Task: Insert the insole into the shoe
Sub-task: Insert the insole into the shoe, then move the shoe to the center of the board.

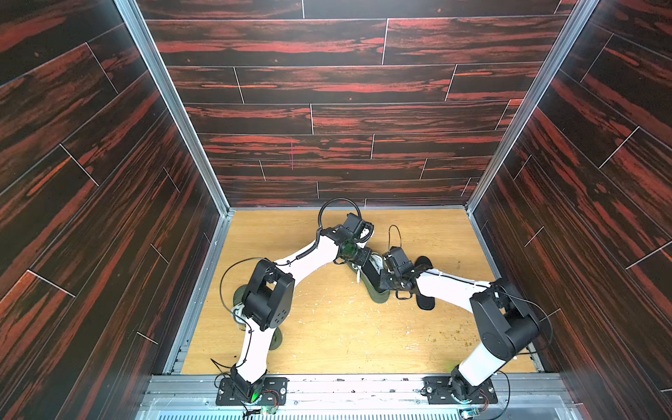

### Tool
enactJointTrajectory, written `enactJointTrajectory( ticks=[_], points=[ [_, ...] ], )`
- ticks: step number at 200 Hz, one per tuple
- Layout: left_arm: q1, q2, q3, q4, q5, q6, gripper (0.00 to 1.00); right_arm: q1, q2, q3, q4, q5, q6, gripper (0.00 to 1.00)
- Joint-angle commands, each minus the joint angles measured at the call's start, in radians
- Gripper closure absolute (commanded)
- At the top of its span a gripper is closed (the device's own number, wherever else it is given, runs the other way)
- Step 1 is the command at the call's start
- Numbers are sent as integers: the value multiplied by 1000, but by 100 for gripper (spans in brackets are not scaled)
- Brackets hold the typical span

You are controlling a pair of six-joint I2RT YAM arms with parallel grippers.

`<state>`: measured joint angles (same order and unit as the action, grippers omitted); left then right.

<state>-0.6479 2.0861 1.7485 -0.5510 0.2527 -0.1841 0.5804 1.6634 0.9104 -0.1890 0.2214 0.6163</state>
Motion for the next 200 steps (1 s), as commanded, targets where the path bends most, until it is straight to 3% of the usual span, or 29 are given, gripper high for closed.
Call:
enactJointTrajectory(
  ticks=[1,31,56,122,157,200],
  points=[
    [-11,5,69,-14,-23,-40,81,5,-29,-23,49,-17,132,93],
    [-11,-15,96,-73,-29,-80,62,6,2,-1,46,-11,170,92],
    [-11,-93,73,-88,-47,-127,55,5,16,11,54,-3,206,92],
    [51,-298,-76,-98,-408,-319,50,-24,45,111,13,94,286,92],
    [109,-359,-165,-108,-472,-370,50,-107,85,164,18,79,315,92],
    [145,-407,-257,-115,-506,-383,50,-215,144,270,4,70,252,92]
  ],
)
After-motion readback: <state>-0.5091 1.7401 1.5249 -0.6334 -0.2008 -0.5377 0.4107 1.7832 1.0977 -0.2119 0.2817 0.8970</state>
